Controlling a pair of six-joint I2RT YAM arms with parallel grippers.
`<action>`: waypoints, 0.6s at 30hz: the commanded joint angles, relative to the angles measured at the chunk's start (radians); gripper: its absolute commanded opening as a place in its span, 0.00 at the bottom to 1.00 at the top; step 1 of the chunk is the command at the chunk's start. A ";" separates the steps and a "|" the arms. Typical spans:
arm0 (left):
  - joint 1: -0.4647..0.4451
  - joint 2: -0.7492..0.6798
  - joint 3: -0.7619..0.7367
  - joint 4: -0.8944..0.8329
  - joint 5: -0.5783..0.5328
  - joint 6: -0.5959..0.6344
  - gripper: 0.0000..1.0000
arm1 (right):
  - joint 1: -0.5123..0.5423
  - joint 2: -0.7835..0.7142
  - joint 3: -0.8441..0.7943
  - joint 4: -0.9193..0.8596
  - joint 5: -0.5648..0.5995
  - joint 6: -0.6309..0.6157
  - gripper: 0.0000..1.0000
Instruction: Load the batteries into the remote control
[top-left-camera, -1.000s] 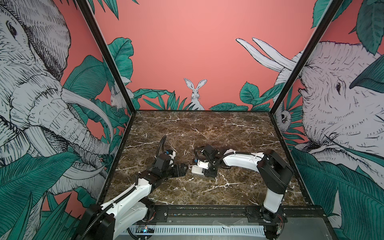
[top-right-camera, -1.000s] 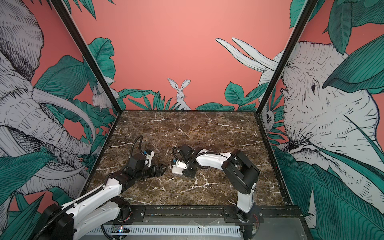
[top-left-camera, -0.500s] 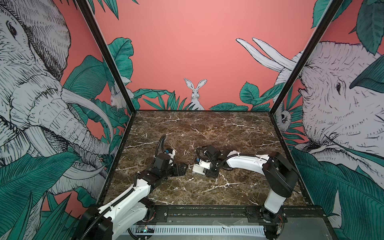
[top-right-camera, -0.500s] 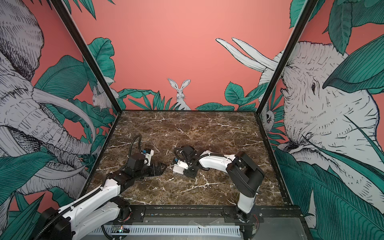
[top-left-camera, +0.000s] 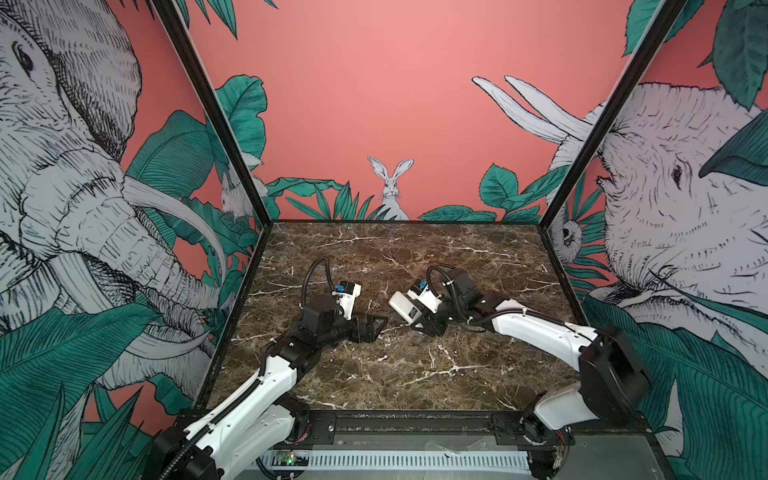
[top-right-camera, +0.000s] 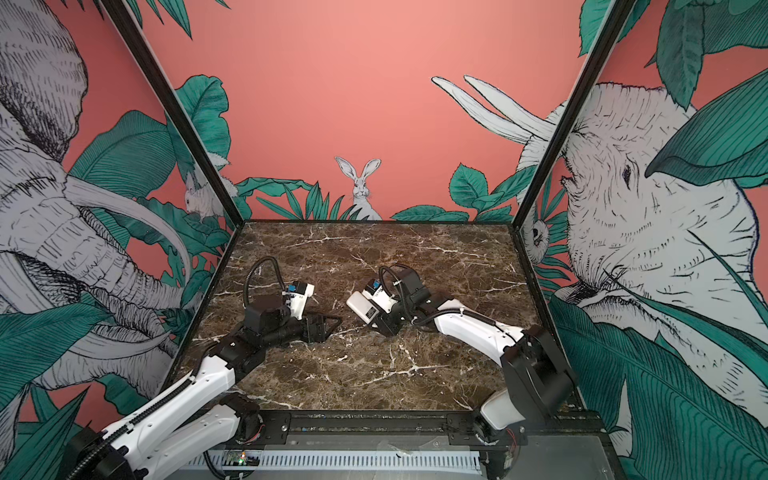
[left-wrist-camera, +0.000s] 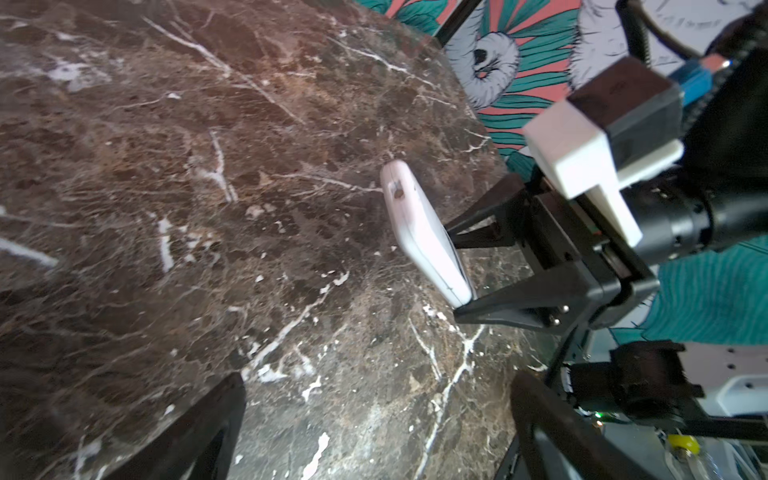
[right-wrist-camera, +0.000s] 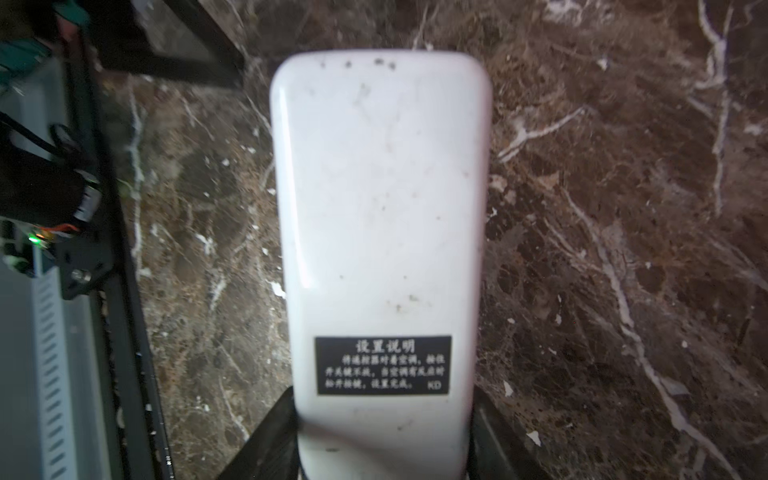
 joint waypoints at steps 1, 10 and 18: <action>0.006 -0.029 0.025 0.140 0.127 0.001 0.99 | -0.033 -0.073 -0.067 0.218 -0.209 0.092 0.20; -0.011 -0.027 0.076 0.259 0.278 -0.026 0.99 | -0.049 -0.137 -0.104 0.421 -0.421 0.207 0.16; -0.064 0.014 0.134 0.289 0.307 -0.021 0.99 | -0.050 -0.159 -0.130 0.572 -0.519 0.288 0.14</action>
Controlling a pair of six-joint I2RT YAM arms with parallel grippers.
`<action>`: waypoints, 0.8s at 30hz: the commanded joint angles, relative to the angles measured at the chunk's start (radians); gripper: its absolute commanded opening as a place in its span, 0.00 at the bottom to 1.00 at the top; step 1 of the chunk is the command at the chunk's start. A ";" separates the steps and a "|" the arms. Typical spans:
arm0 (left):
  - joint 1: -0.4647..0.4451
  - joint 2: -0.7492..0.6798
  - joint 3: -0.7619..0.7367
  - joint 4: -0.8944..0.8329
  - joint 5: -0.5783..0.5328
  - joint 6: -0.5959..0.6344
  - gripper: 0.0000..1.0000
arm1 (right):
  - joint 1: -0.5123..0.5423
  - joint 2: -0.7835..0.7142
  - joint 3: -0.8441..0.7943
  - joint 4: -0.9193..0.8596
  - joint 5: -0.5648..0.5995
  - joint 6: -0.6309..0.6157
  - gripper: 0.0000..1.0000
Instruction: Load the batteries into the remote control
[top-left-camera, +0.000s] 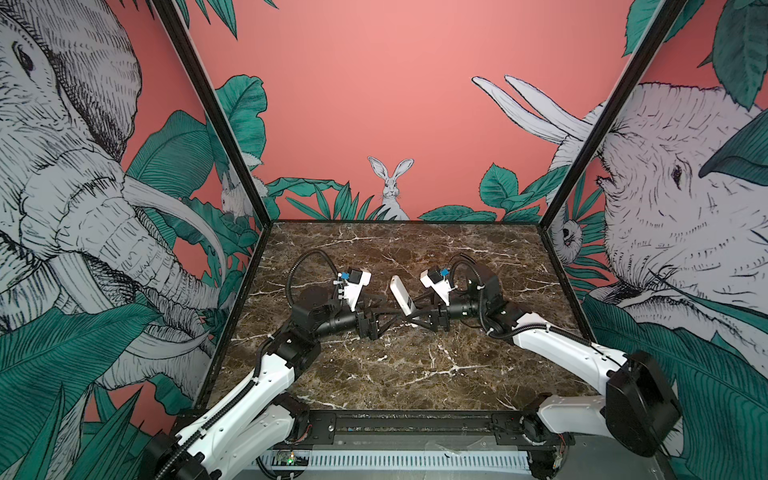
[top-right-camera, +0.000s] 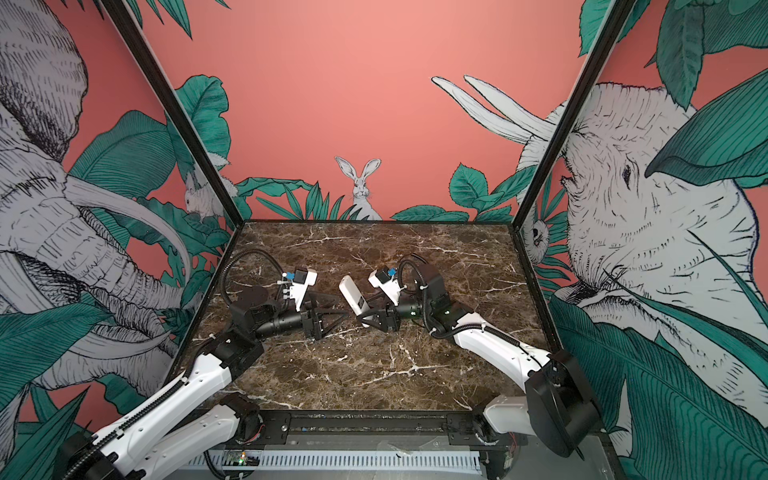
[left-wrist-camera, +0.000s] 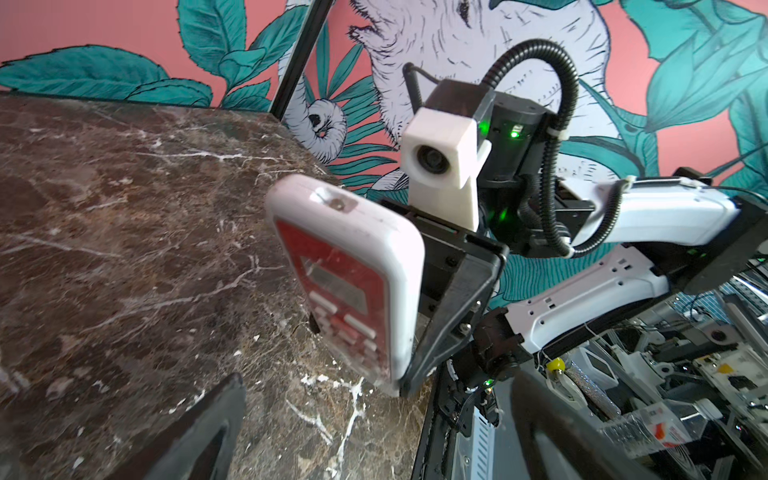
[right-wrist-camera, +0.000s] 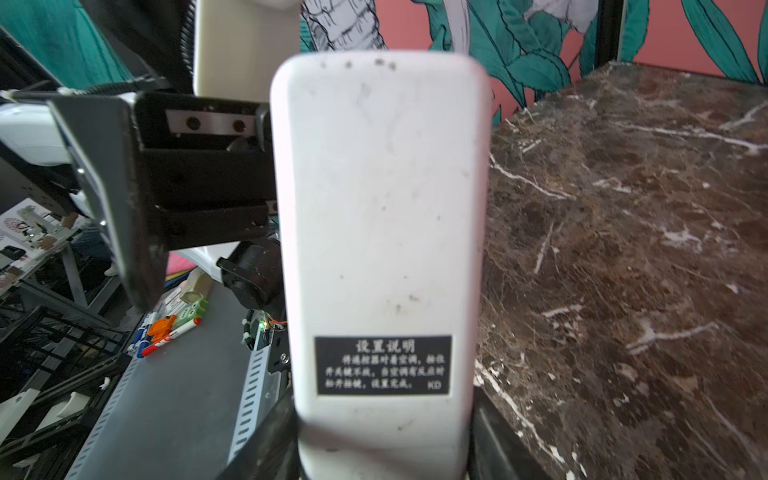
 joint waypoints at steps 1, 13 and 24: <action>-0.028 0.021 0.045 0.062 0.049 -0.005 0.99 | -0.006 -0.019 -0.019 0.159 -0.103 0.055 0.13; -0.073 0.073 0.086 0.108 0.079 -0.009 0.97 | -0.009 -0.026 -0.050 0.308 -0.186 0.146 0.10; -0.077 0.094 0.092 0.195 0.117 -0.057 0.87 | -0.015 -0.011 -0.059 0.425 -0.247 0.242 0.11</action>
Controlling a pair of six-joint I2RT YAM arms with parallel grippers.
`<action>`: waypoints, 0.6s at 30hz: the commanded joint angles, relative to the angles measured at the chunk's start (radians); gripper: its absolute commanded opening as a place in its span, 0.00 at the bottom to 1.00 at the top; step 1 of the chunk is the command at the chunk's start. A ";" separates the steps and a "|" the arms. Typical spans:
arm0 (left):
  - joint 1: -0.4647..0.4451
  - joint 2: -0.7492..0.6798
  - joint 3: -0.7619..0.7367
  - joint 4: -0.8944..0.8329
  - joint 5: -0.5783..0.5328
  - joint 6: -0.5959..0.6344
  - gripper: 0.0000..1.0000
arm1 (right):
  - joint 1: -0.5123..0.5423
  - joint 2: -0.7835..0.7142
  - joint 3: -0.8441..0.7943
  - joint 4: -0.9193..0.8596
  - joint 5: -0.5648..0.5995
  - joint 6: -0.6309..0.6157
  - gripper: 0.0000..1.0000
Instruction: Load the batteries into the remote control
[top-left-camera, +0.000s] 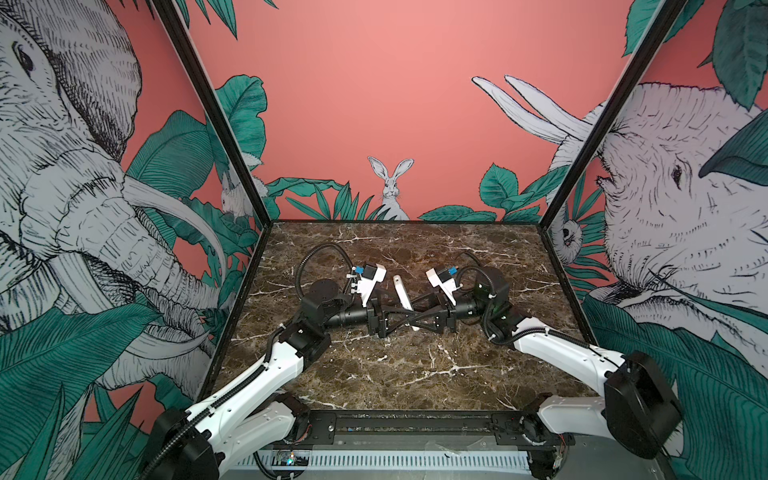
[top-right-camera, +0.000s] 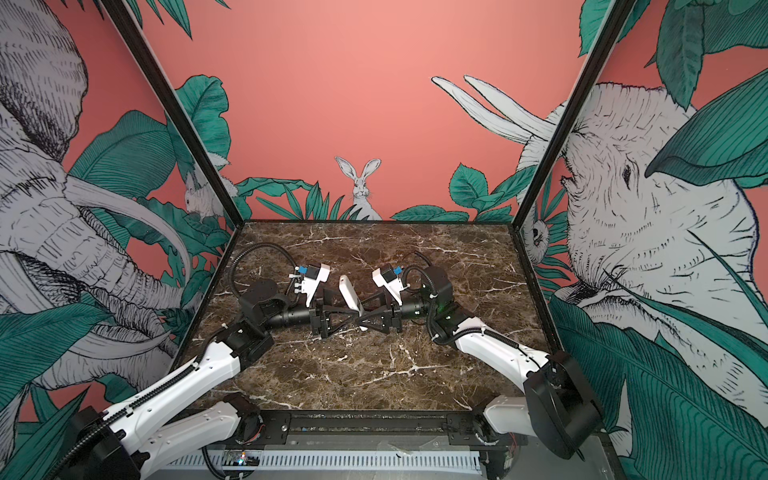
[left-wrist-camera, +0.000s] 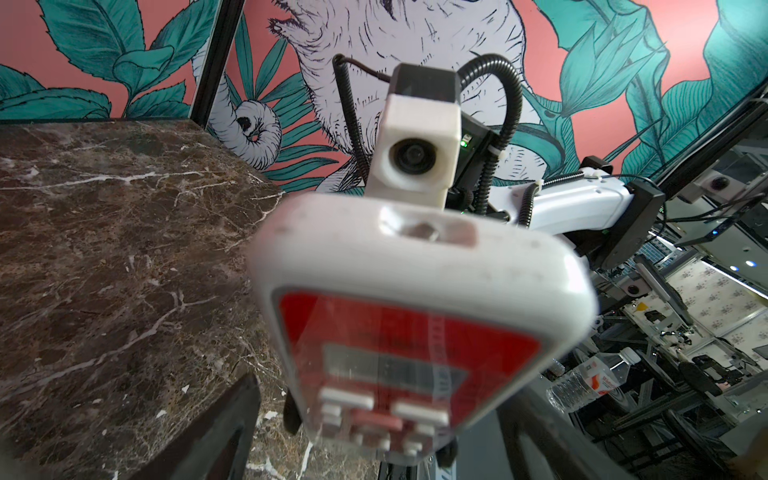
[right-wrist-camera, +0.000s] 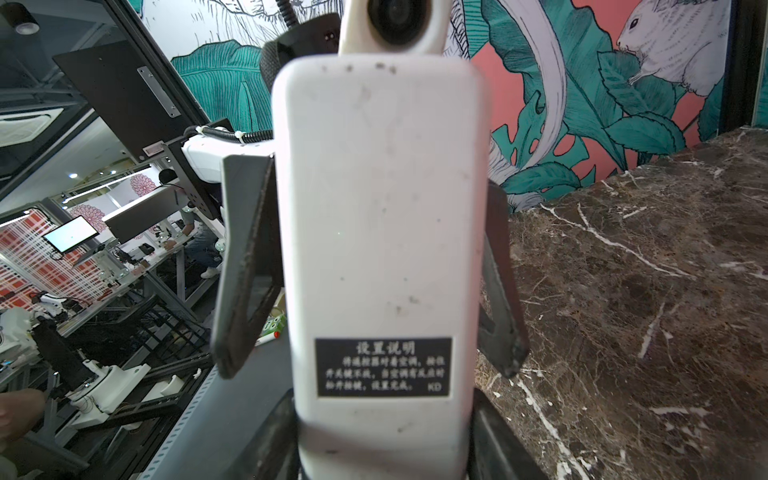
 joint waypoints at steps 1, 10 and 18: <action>-0.007 -0.012 0.026 0.065 0.027 -0.020 0.87 | -0.007 -0.004 0.006 0.086 -0.044 0.018 0.11; -0.009 -0.011 0.028 0.089 0.017 -0.029 0.78 | -0.010 0.010 0.009 0.149 -0.054 0.055 0.12; -0.015 -0.004 0.029 0.098 0.015 -0.036 0.75 | -0.010 0.023 0.004 0.195 -0.062 0.089 0.12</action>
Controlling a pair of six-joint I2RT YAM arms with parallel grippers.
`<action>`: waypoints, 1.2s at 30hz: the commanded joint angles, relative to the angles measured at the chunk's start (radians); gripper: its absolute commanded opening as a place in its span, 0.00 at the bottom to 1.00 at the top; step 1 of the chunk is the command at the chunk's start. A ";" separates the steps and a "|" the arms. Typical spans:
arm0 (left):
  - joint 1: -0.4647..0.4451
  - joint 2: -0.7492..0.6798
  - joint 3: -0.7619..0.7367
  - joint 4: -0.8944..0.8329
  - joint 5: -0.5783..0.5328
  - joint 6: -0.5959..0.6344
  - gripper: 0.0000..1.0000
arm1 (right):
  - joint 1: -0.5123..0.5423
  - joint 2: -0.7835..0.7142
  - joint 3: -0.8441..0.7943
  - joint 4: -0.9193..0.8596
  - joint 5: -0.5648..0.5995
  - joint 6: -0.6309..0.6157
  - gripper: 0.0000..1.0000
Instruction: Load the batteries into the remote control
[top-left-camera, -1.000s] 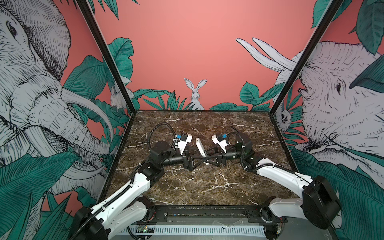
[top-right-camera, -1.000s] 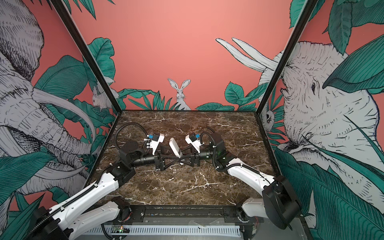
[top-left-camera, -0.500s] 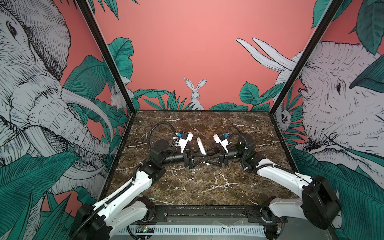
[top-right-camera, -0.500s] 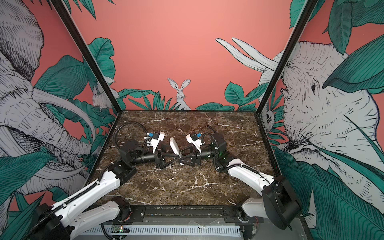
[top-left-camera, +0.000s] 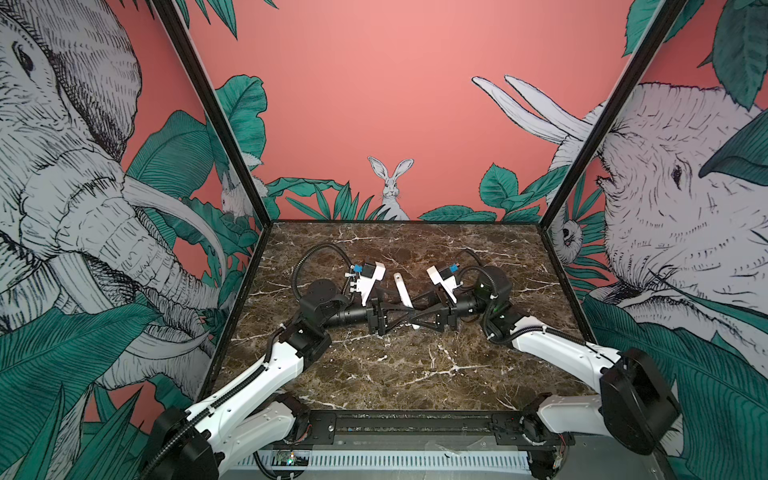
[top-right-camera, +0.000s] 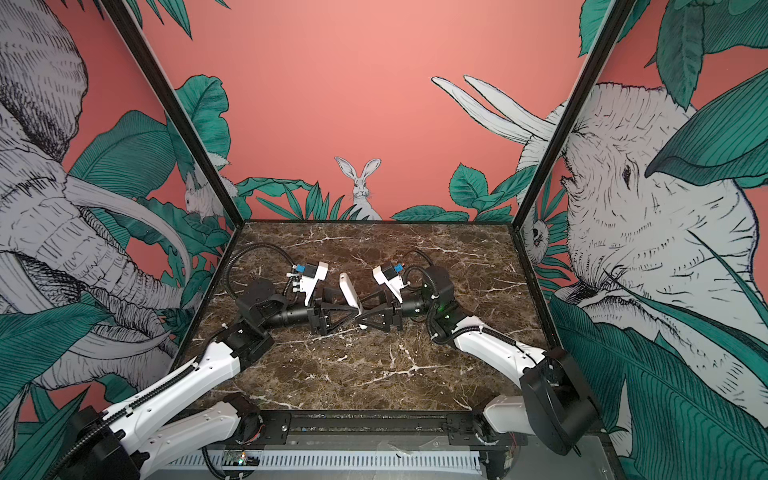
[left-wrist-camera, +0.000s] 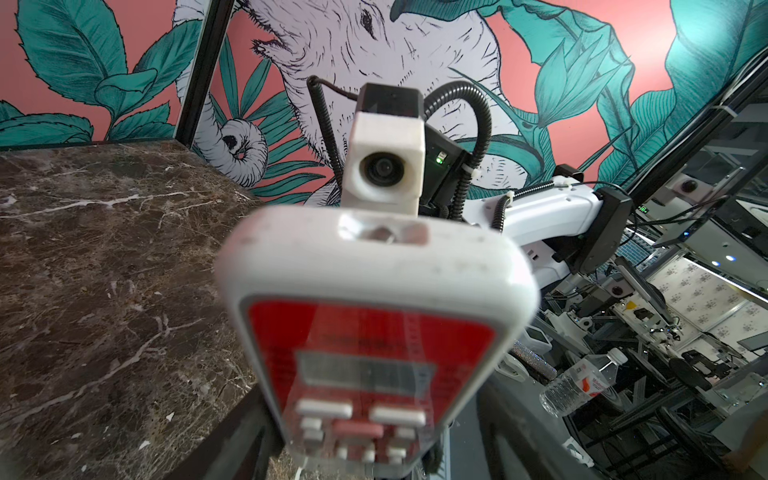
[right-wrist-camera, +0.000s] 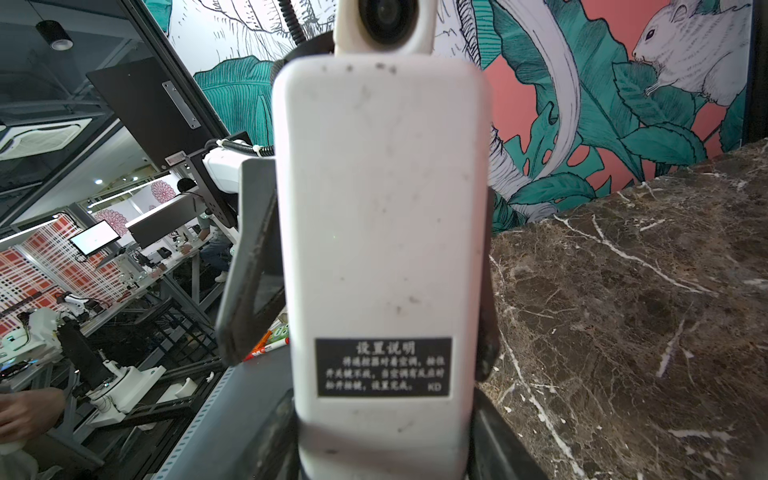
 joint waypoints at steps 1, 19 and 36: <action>-0.008 -0.005 0.027 0.041 0.004 -0.004 0.75 | -0.004 0.002 0.005 0.094 -0.029 0.013 0.12; -0.023 0.036 0.027 0.100 -0.024 -0.028 0.53 | -0.004 0.004 -0.001 0.102 -0.025 0.018 0.14; -0.027 0.030 0.047 -0.051 -0.077 0.055 0.22 | -0.004 0.004 0.009 0.014 0.043 -0.020 0.71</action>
